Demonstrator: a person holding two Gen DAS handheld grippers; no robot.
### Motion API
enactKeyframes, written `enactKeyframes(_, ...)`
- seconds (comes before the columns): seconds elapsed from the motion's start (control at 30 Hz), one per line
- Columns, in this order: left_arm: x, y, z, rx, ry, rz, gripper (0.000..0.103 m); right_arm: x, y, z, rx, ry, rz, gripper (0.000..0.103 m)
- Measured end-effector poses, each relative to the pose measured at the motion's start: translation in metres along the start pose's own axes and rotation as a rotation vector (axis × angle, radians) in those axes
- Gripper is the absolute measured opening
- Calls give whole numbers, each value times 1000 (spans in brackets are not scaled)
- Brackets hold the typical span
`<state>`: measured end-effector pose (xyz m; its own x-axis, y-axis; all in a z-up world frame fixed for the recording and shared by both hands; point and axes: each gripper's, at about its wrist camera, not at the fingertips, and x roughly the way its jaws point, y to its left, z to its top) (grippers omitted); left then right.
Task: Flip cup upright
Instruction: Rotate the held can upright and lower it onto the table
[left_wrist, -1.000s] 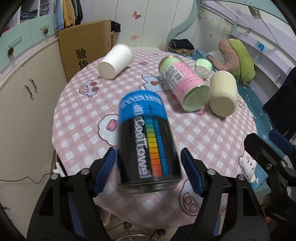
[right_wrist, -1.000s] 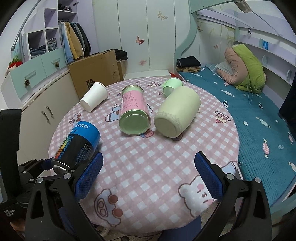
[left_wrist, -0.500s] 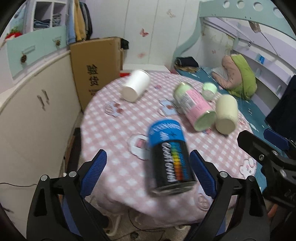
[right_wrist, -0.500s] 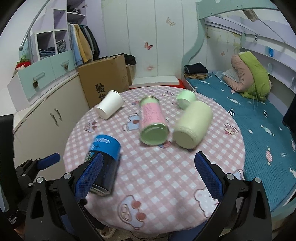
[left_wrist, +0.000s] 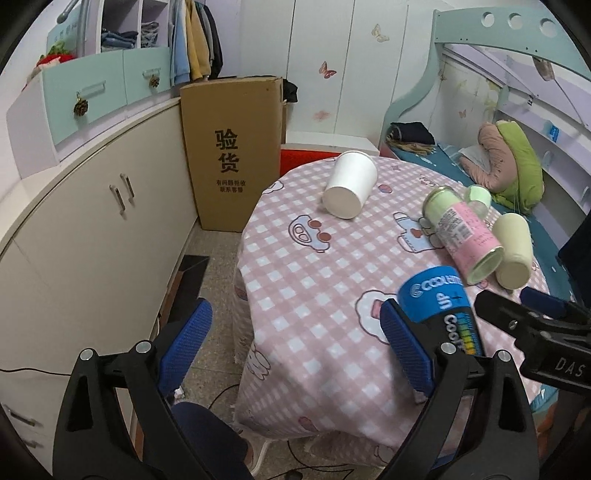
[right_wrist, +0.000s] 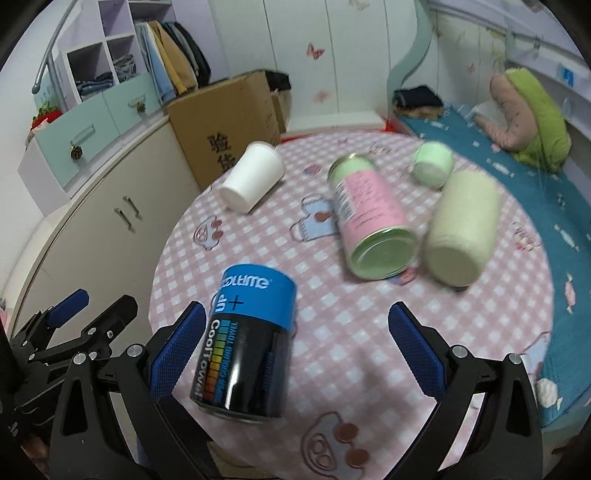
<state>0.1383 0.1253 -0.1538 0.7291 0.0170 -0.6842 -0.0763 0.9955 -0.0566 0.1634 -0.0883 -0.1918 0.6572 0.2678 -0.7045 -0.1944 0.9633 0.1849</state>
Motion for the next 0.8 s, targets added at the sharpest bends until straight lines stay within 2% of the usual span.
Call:
enactKeyframes(0.3,20,17,5,-14,27,-6,93,44,3,8,58,133,91,96)
enactKeyframes(0.5,28,20,7,-19,41,-6,93,65,2,10,80,202,121,95)
enactKeyframes(0.67,30,17,8,-14,44,-22,93,71,0,9,84,220,152,84)
enactKeyframes(0.73,30,14,10,-15,43,-29,93,72,-1,10,89,219,182,71)
enactKeyframes(0.8,28,12,11,-14,37,-34,93,68,1,12,66,205,161,70)
